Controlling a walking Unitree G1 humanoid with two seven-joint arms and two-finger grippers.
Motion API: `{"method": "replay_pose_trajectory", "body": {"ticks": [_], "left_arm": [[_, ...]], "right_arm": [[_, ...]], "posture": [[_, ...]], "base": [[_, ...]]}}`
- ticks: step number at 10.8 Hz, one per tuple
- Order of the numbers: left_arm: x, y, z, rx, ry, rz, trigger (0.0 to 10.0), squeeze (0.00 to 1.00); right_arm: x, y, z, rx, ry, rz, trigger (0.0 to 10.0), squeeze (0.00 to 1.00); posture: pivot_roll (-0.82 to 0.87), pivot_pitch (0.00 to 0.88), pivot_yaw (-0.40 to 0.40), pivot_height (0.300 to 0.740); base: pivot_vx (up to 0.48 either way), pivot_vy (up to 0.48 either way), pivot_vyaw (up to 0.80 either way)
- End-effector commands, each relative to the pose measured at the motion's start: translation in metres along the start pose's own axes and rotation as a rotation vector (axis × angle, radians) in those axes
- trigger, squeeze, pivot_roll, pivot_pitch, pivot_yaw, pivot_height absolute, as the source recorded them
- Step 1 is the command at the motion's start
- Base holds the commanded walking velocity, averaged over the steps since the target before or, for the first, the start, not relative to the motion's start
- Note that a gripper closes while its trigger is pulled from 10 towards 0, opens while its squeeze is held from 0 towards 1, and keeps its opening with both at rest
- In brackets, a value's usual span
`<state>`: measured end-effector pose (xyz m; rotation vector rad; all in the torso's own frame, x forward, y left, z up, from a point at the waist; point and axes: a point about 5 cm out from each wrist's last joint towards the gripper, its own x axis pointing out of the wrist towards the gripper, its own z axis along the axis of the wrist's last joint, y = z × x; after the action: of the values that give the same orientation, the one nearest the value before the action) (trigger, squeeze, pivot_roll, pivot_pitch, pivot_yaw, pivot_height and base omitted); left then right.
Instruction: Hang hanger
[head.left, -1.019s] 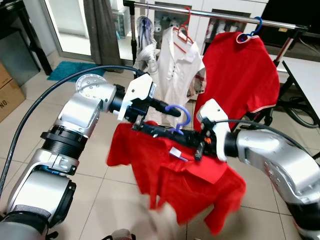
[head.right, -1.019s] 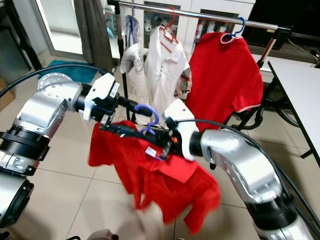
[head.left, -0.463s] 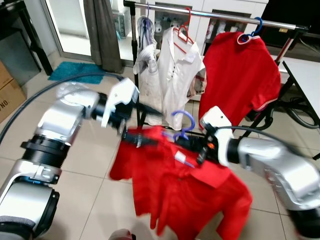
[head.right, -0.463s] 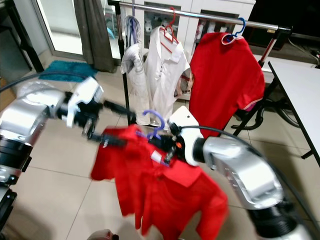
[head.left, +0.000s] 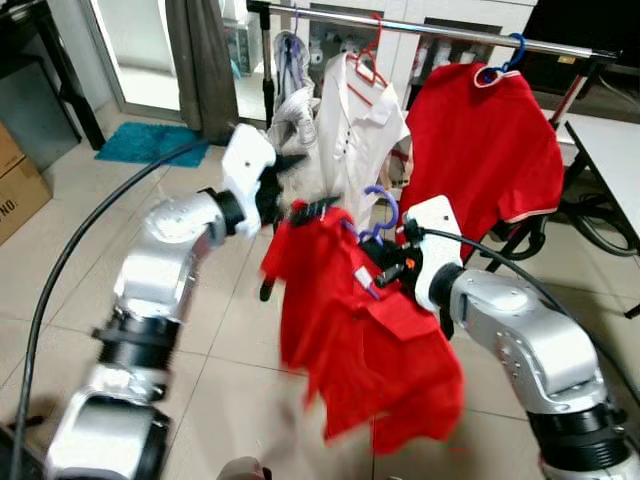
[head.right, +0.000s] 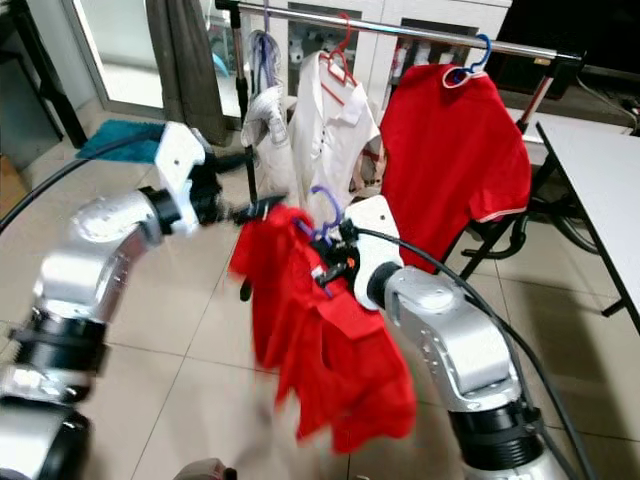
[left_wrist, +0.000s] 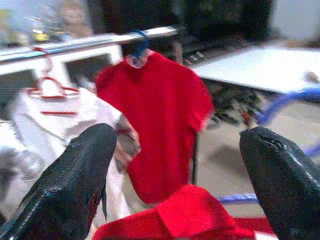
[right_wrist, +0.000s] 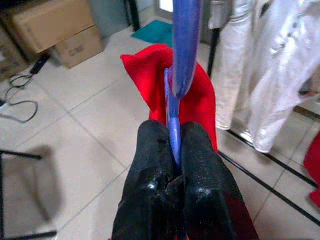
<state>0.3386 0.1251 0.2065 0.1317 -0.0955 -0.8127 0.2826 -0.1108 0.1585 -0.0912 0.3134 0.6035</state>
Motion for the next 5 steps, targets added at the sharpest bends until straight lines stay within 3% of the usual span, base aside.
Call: {"method": "replay_pose_trajectory", "body": {"ticks": [1, 2, 4, 5], "left_arm": [[-0.002, -0.004, -0.01, -0.054, 0.014, 0.046, 10.0, 1.0], [-0.002, -0.005, -0.015, -0.081, 0.021, 0.091, 10.0, 1.0], [0.002, -0.006, -0.031, -0.246, 0.018, 0.177, 10.0, 0.97], [0.004, -0.012, -0.037, -0.311, 0.022, 0.118, 10.0, 0.0]], "right_arm": [[-0.002, -0.005, 0.011, -0.013, -0.062, -0.042, 0.0, 0.0], [-0.002, -0.004, 0.012, -0.009, -0.068, -0.046, 0.0, 0.0], [-0.001, -0.001, 0.013, -0.018, -0.085, -0.048, 0.0, 0.0], [0.0, 0.002, 0.016, -0.027, -0.096, -0.039, 0.0, 0.0]], "posture": [[0.06, 0.0, -0.021, 0.74], [0.06, 0.0, -0.022, 0.74], [0.06, 0.0, -0.023, 0.74], [0.06, 0.0, -0.025, 0.74]], "base": [[0.0, 0.0, 0.0], [0.0, 0.0, 0.0], [0.0, 0.0, 0.0], [0.0, 0.0, 0.0]]}}
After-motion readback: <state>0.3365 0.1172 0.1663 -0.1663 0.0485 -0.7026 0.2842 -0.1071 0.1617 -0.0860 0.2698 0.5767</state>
